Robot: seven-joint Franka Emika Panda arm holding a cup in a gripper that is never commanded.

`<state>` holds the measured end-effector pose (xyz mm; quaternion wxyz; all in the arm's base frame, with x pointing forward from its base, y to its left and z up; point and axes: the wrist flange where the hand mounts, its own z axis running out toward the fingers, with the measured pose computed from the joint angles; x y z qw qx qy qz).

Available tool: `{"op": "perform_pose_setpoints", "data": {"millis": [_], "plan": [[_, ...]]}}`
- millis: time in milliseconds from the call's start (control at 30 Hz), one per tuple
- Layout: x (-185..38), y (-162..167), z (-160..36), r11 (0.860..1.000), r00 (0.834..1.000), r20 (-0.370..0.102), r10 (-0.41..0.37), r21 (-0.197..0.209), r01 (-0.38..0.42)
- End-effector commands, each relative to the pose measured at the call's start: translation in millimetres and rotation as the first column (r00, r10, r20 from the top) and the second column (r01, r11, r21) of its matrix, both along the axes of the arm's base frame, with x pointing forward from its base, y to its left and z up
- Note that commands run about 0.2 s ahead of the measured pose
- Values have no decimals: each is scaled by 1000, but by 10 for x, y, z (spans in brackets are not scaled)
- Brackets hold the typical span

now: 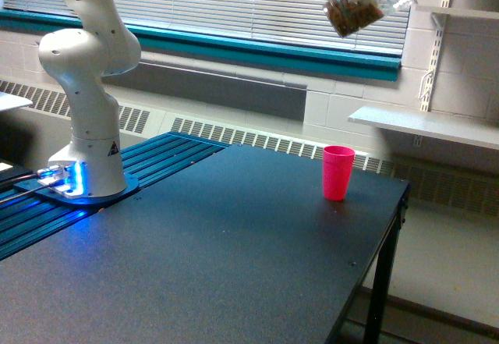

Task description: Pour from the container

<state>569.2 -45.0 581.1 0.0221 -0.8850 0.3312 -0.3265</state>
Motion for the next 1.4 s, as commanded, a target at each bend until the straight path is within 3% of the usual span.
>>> {"op": "perform_pose_setpoints", "data": {"millis": [33, 600, 933, 1400], "plan": [[-89, 452, -36, 999, 999, -7, 31, -5, -31], [-594, 1246, -335, 994, 993, -82, 79, -74, -86], [-915, 1787, -711, 987, 982, -143, 123, -84, -136], [-1116, 2257, -1133, 976, 958, -234, 167, -99, -195]]}}
